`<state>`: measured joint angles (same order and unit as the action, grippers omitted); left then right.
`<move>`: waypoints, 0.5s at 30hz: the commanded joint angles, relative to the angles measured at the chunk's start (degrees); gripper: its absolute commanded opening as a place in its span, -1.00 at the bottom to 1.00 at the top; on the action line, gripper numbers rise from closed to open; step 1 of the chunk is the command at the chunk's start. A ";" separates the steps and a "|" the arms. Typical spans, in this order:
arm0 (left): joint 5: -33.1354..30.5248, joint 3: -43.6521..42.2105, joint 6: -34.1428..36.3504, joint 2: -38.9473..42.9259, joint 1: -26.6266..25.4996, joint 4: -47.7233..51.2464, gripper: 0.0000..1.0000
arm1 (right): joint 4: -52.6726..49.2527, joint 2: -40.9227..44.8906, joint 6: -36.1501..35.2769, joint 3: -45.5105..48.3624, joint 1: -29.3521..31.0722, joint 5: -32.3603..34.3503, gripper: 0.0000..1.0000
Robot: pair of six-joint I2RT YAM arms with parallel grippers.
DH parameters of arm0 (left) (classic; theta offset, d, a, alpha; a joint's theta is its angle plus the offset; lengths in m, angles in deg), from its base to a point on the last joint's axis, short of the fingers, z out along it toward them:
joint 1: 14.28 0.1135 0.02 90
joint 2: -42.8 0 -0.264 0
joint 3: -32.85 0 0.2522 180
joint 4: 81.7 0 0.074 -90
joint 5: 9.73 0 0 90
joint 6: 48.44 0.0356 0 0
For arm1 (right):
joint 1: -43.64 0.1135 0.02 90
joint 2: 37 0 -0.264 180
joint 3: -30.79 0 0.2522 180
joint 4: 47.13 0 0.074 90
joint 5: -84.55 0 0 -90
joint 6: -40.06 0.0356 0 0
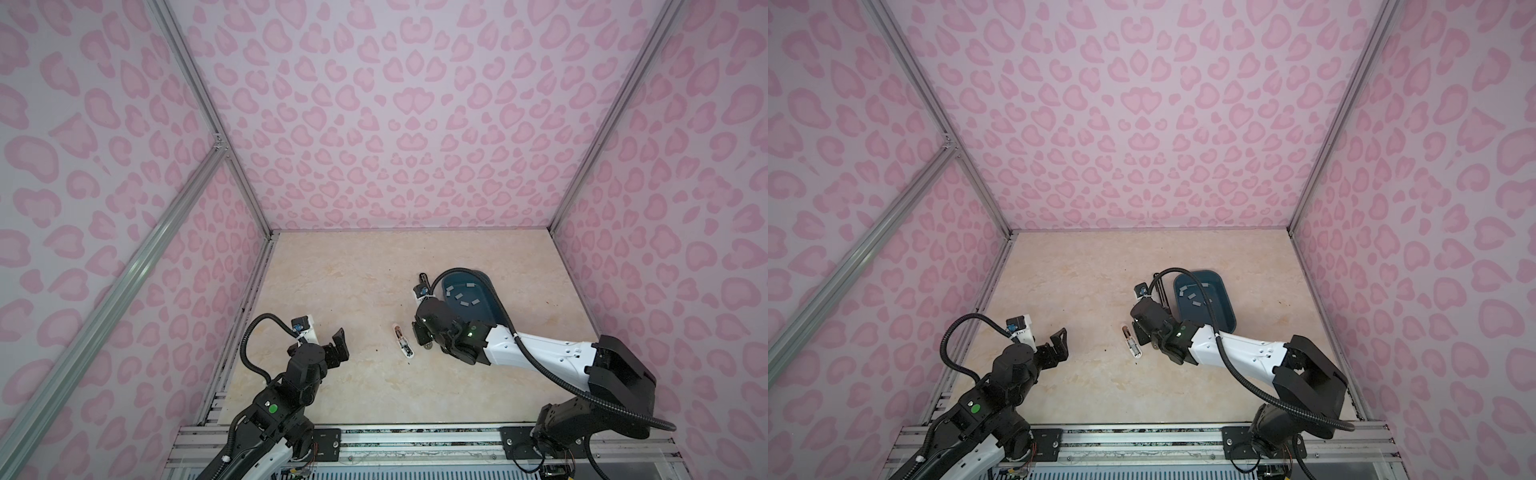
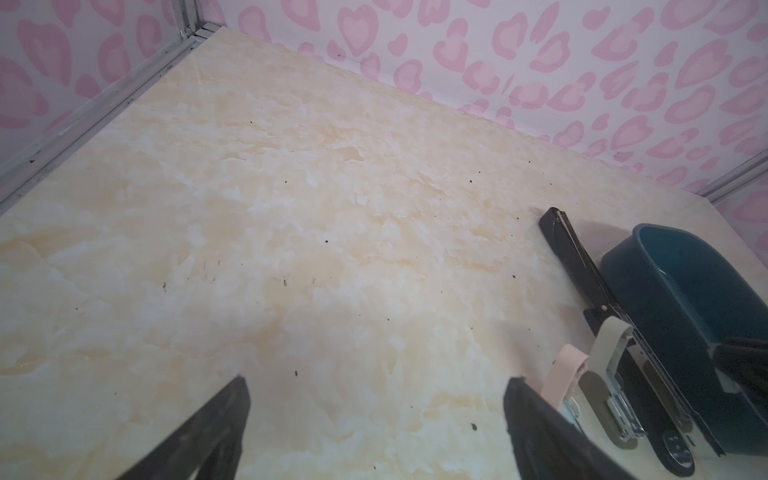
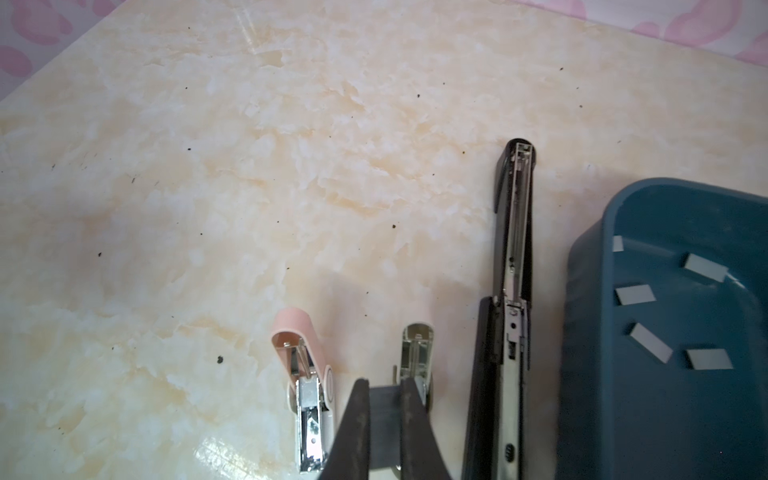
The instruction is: Load the staples into the stapler
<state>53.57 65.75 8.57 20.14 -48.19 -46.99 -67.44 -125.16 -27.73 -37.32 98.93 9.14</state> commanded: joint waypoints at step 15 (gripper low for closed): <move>0.59 0.55 -0.32 -2.55 -0.08 -0.38 0.94 | 6.95 -8.81 5.28 2.26 4.31 2.05 -0.96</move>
<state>54.36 65.79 8.55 17.78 -48.28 -46.99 -63.28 -133.31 -23.77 -35.96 102.58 9.53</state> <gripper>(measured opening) 0.970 0.114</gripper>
